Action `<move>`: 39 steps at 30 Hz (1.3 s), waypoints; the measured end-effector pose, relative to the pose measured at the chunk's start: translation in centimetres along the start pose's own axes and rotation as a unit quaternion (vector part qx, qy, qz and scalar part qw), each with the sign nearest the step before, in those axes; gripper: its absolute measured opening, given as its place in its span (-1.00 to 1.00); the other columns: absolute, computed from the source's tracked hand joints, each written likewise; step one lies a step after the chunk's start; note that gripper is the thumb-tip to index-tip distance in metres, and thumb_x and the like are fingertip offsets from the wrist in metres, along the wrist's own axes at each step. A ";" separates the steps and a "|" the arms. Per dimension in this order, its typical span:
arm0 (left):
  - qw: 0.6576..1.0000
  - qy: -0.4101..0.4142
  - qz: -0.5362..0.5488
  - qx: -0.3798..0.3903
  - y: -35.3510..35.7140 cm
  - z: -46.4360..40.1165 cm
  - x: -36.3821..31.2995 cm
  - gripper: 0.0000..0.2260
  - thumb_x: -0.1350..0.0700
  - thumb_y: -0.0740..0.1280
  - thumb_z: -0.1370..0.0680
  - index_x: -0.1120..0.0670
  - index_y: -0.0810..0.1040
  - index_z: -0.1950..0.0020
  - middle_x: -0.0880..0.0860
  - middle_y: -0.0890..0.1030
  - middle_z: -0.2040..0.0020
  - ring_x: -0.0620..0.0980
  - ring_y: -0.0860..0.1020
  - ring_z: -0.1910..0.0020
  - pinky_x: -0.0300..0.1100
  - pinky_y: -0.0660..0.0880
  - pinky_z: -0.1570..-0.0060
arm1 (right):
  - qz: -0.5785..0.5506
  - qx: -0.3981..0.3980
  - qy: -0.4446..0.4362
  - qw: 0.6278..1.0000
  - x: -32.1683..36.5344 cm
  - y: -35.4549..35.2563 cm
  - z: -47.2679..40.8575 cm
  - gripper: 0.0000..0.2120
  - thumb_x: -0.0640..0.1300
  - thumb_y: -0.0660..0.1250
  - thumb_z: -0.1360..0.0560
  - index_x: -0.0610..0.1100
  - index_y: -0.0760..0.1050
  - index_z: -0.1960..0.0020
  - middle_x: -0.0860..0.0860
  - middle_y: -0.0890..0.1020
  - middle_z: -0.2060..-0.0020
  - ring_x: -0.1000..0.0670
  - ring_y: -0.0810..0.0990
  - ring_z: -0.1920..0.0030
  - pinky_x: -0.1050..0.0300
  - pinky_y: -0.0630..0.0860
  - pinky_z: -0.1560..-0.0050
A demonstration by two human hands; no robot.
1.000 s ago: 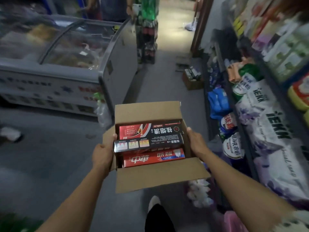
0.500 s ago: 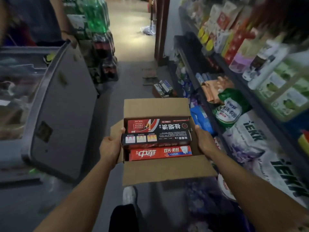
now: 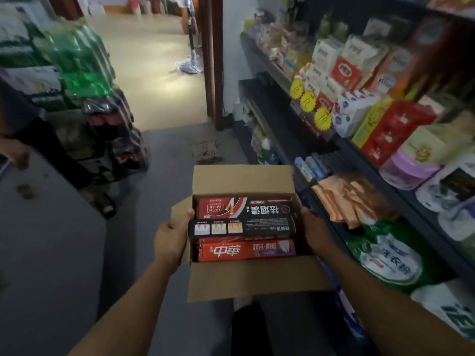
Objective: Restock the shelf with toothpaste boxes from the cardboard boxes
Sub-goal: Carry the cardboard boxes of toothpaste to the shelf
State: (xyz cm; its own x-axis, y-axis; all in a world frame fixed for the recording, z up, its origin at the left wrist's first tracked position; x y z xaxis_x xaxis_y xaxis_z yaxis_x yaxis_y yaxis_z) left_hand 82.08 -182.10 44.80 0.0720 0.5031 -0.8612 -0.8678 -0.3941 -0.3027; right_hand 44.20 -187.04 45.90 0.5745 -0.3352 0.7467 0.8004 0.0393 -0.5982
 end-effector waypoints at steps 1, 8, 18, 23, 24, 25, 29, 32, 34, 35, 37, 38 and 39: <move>1.000 0.002 -0.007 -0.003 1.0 -2.6 -1.1 -0.35 -0.41 0.34 -0.36 0.17 0.49 -0.05 0.11 0.59 -0.01 0.08 0.57 0.03 -0.03 0.48 0.10 | -0.017 -0.004 0.004 1.000 0.9 0.2 -2.7 -0.67 -0.04 0.03 -0.67 -0.06 0.48 0.16 -0.06 0.57 0.17 -0.09 0.57 0.08 0.41 0.28 0.33; 1.000 -0.012 -0.011 0.014 7.5 -19.4 -8.9 -0.28 -0.46 0.34 -0.27 0.16 0.51 -0.05 0.10 0.62 0.01 0.10 0.60 0.04 0.08 0.55 -0.01 | -0.077 -0.003 0.017 0.997 7.2 1.9 -19.8 -0.41 0.20 -0.04 -0.62 -0.26 0.55 0.01 -0.12 0.63 0.15 -0.03 0.60 0.10 -0.02 0.53 0.05; 0.993 0.023 -0.022 0.116 17.0 -41.8 -19.9 -0.45 -0.27 0.40 -0.42 0.19 0.48 -0.09 0.10 0.63 0.06 0.08 0.63 0.09 -0.06 0.56 0.18 | -0.135 -0.109 0.097 0.980 12.4 4.6 -37.5 -0.55 0.07 0.02 -0.65 -0.19 0.58 0.01 -0.05 0.61 0.14 -0.02 0.55 0.08 0.09 0.40 0.01; 0.974 0.053 -0.073 0.206 23.8 -51.6 -26.5 -0.53 -0.20 0.42 -0.42 0.18 0.43 0.04 0.09 0.56 0.19 0.02 0.55 0.23 -0.10 0.49 0.25 | -0.188 -0.199 0.145 0.951 13.1 5.9 -42.9 -0.48 0.19 0.02 -0.62 -0.15 0.61 -0.06 -0.11 0.65 -0.04 -0.09 0.60 -0.07 -0.08 0.47 -0.20; 0.968 0.070 -0.082 0.225 25.2 -53.1 -27.8 -0.60 -0.15 0.41 -0.46 0.17 0.44 0.05 0.06 0.55 0.22 0.00 0.54 0.24 -0.13 0.47 0.28 | -0.197 -0.209 0.152 0.946 13.0 6.2 -43.9 -0.49 0.18 0.02 -0.62 -0.15 0.61 -0.04 -0.11 0.66 -0.03 -0.08 0.60 -0.06 -0.06 0.48 -0.18; 0.962 0.077 -0.094 0.244 26.8 -54.7 -28.7 -0.60 -0.17 0.41 -0.45 0.16 0.47 0.06 0.06 0.58 0.21 0.02 0.57 0.22 -0.10 0.50 0.25 | -0.209 -0.222 0.162 0.938 12.9 6.4 -44.5 -0.50 0.17 0.02 -0.62 -0.14 0.60 -0.01 -0.09 0.66 0.01 -0.06 0.61 -0.04 -0.03 0.50 -0.15; 0.931 0.108 -0.173 0.304 33.2 -61.0 -29.8 -0.33 -0.49 0.37 -0.23 0.06 0.57 0.01 0.10 0.68 0.10 0.13 0.66 0.11 0.22 0.58 0.06 | -0.259 -0.300 0.193 0.898 11.9 7.6 -46.0 -0.61 0.05 0.03 -0.65 -0.06 0.53 0.17 0.05 0.62 0.21 0.10 0.59 0.14 0.43 0.47 0.13; 0.905 0.137 -0.206 0.347 38.6 -61.9 -31.6 -0.33 -0.48 0.36 -0.22 0.08 0.54 0.02 0.13 0.66 0.10 0.15 0.65 0.12 0.21 0.58 0.06 | -0.276 -0.336 0.225 0.872 9.0 8.4 -47.7 -0.49 0.26 0.05 -0.58 -0.09 0.58 0.09 -0.04 0.67 0.13 0.01 0.64 0.08 0.06 0.55 -0.04; 0.890 0.149 -0.217 0.372 41.9 -62.5 -32.4 -0.35 -0.43 0.36 -0.24 0.13 0.55 0.06 0.15 0.66 0.12 0.16 0.65 0.13 0.20 0.58 0.06 | -0.275 -0.372 0.247 0.851 7.8 8.6 -47.8 -0.49 0.24 0.05 -0.59 -0.12 0.60 0.04 -0.06 0.67 0.07 0.01 0.63 0.03 0.02 0.51 -0.05; 0.878 0.147 -0.226 0.395 43.5 -62.7 -32.3 -0.35 -0.41 0.36 -0.24 0.16 0.56 0.07 0.16 0.65 0.13 0.17 0.65 0.12 0.19 0.58 0.05 | -0.264 -0.396 0.266 0.839 7.3 8.8 -47.3 -0.48 0.23 0.05 -0.60 -0.13 0.60 0.04 -0.08 0.67 0.06 -0.02 0.63 0.02 0.01 0.50 -0.05; 0.849 0.147 -0.248 0.443 46.3 -63.1 -31.7 -0.35 -0.41 0.38 -0.23 0.17 0.56 0.07 0.18 0.65 0.11 0.22 0.63 0.09 0.23 0.56 0.02 | -0.253 -0.431 0.296 0.814 6.9 9.4 -46.0 -0.48 0.21 0.04 -0.60 -0.16 0.59 0.06 -0.13 0.67 0.08 -0.08 0.62 0.02 0.01 0.50 -0.02; 0.836 0.149 -0.257 0.462 47.6 -63.1 -31.4 -0.34 -0.41 0.39 -0.22 0.18 0.55 0.08 0.20 0.64 0.11 0.25 0.62 0.07 0.26 0.55 0.02 | -0.258 -0.446 0.299 0.803 6.9 9.9 -45.3 -0.50 0.18 0.04 -0.60 -0.15 0.58 0.07 -0.13 0.66 0.09 -0.07 0.60 0.04 0.05 0.48 0.01; 0.825 0.145 -0.263 0.479 48.7 -62.9 -31.1 -0.33 -0.40 0.39 -0.22 0.19 0.55 0.07 0.22 0.63 0.10 0.28 0.61 0.06 0.28 0.54 0.01 | -0.259 -0.462 0.306 0.791 7.0 10.5 -44.6 -0.52 0.15 0.03 -0.60 -0.15 0.57 0.10 -0.11 0.66 0.13 -0.04 0.59 0.09 0.08 0.45 0.05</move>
State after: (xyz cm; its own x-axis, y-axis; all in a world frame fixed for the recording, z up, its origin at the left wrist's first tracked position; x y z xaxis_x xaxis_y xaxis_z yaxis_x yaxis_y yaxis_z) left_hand 68.48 -265.34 31.13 0.5567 0.1510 -0.8169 -0.6593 0.6785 -0.3240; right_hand 48.94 -230.98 31.86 -0.2063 -0.4856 0.8495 0.2729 -0.8623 -0.4267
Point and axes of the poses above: each hand's wrist, its own z-axis away from the middle knuckle, its own y-axis out of the palm, x = y × z, the point moved 10 cm from there along -z, towards the middle knuckle
